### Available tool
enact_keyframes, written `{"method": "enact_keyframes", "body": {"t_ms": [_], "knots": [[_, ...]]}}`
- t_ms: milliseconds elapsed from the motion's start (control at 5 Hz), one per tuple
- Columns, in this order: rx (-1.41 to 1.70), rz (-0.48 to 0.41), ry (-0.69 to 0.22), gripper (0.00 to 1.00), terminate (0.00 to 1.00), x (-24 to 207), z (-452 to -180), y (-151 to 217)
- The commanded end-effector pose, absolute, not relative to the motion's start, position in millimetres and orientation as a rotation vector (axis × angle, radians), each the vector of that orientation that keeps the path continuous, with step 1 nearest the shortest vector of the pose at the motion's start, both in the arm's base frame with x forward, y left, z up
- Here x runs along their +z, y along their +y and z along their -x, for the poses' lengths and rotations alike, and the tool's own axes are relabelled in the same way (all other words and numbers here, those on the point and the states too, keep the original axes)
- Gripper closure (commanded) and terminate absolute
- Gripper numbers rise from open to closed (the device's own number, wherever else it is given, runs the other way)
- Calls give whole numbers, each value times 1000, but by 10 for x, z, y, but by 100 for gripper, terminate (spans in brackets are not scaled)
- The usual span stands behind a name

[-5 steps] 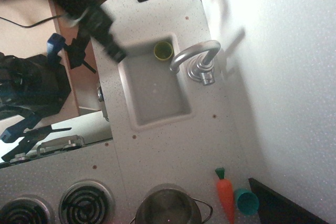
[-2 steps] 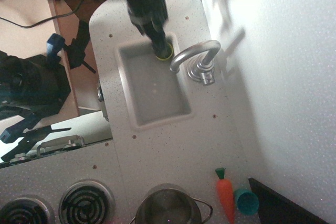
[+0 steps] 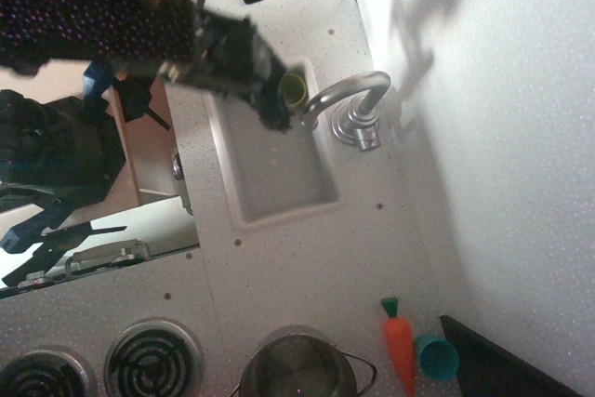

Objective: Turn faucet right

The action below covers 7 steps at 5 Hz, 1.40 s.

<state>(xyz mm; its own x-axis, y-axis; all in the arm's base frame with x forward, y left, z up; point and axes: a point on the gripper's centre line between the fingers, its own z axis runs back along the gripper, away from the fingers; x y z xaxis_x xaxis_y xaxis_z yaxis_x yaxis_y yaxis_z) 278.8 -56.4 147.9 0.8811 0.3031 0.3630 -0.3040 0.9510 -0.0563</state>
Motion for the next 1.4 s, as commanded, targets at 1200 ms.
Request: {"method": "enact_keyframes", "body": {"t_ms": [1200], "knots": [[149, 73, -115, 0, 0, 1717, -3473, -1037]]}}
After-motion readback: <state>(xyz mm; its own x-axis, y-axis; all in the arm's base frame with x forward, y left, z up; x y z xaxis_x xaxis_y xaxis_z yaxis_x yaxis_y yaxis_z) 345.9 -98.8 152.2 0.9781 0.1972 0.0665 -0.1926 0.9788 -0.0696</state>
